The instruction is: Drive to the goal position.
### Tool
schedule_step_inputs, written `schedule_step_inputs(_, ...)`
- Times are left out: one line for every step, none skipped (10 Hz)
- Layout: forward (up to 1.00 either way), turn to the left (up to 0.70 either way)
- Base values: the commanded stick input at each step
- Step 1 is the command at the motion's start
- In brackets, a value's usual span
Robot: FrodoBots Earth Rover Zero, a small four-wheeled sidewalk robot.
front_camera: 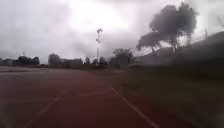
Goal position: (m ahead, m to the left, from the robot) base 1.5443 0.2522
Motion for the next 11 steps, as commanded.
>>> schedule_step_inputs(0.5,0.0)
schedule_step_inputs(0.5,0.0)
schedule_step_inputs(0.5,0.0)
schedule_step_inputs(0.5,0.0)
schedule_step_inputs(0.5,0.0)
schedule_step_inputs(0.5,0.0)
schedule_step_inputs(0.5,0.0)
schedule_step_inputs(0.5,0.0)
schedule_step_inputs(0.5,0.0)
schedule_step_inputs(0.5,0.0)
schedule_step_inputs(0.5,0.33)
